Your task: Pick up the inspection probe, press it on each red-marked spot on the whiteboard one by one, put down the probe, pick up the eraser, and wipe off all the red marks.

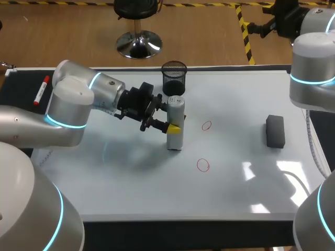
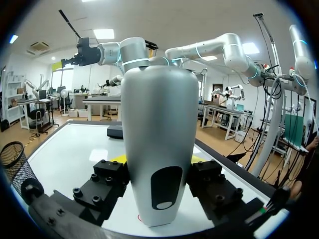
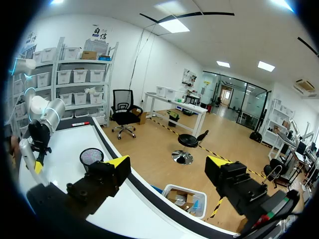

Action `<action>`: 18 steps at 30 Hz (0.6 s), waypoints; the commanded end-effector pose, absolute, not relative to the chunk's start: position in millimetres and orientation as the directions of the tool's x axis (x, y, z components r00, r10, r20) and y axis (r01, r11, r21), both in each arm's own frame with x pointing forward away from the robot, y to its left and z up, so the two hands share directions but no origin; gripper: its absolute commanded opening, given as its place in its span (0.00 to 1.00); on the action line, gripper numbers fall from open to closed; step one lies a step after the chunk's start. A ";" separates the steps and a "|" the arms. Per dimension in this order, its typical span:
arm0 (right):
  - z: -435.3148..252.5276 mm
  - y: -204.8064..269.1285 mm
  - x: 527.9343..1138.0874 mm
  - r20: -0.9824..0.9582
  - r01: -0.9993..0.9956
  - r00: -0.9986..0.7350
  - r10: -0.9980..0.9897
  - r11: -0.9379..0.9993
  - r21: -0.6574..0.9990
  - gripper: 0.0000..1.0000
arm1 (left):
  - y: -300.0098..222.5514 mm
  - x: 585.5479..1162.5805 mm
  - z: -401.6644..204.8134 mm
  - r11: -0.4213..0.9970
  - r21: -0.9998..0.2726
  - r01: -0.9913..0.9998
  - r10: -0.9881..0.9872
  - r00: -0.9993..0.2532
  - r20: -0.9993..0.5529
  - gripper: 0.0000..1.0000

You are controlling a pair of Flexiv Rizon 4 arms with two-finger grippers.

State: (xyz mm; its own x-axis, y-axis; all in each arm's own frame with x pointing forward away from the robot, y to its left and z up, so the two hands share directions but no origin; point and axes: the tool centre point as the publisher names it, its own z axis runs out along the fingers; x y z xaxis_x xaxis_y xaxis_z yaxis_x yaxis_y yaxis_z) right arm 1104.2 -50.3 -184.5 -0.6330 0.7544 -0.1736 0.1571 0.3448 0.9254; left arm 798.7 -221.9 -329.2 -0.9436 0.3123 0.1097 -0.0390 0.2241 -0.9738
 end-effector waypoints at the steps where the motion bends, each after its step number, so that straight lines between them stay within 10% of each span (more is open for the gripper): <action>1: -184.5 -50.3 1104.2 -0.174 0.157 -0.633 0.754 0.345 0.925 1.00 | -221.3 799.0 -332.1 0.222 -0.974 -0.038 0.312 -0.944 0.108 0.00; 18: -161.0 -50.8 1077.5 -0.086 0.351 -0.650 0.755 0.398 0.848 1.00 | -221.3 799.0 -332.1 0.222 -0.974 -0.038 0.312 -0.944 0.108 0.00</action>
State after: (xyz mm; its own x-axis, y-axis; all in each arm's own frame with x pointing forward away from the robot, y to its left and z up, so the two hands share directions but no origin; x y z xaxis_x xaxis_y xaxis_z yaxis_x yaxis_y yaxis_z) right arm 1087.2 -43.4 -173.2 -0.6312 0.7652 -0.1265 0.2383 0.3465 0.9073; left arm 798.7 -221.8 -329.2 -0.9436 0.3124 0.1097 -0.0391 0.2241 -0.9738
